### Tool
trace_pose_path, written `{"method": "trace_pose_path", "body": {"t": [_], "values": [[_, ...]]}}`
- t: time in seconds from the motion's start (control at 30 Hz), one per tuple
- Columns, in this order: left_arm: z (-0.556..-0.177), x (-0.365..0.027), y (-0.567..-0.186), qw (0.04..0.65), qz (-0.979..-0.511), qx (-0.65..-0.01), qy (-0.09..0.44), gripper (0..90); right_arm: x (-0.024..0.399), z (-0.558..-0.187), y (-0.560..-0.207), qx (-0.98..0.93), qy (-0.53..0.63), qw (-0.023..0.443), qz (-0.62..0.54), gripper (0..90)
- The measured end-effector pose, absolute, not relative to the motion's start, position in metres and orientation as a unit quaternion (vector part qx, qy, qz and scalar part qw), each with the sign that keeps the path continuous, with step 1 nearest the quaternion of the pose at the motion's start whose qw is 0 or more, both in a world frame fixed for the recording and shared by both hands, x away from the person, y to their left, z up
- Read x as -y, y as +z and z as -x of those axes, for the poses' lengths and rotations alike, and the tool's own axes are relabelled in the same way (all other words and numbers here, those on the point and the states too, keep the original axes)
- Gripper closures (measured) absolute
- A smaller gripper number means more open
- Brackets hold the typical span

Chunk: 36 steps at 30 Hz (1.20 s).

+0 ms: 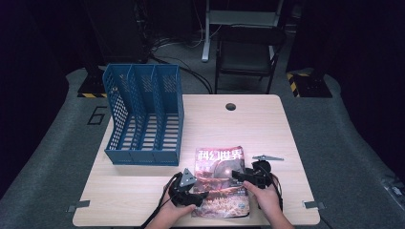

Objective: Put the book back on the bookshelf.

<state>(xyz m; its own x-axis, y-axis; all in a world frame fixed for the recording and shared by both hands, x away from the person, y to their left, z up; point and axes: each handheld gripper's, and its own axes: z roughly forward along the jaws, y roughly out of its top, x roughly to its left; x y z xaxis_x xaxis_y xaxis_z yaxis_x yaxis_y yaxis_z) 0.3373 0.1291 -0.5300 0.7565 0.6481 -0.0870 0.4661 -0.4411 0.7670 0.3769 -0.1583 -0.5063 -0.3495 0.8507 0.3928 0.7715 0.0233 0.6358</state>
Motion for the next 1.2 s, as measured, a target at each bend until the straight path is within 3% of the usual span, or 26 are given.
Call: {"method": "trace_pose_path", "body": {"t": [0.6,1.2], "values": [[-0.337,-0.129,-0.530,0.412,-0.842,-0.331,0.110,21.7,0.156,-0.382,-0.515,-0.707,0.396,0.066,-0.581,33.1],[-0.337,-0.129,-0.530,0.410,-0.843,-0.331,0.110,21.7,0.159,-0.372,-0.489,-0.671,0.490,0.025,-0.555,36.2]]}}
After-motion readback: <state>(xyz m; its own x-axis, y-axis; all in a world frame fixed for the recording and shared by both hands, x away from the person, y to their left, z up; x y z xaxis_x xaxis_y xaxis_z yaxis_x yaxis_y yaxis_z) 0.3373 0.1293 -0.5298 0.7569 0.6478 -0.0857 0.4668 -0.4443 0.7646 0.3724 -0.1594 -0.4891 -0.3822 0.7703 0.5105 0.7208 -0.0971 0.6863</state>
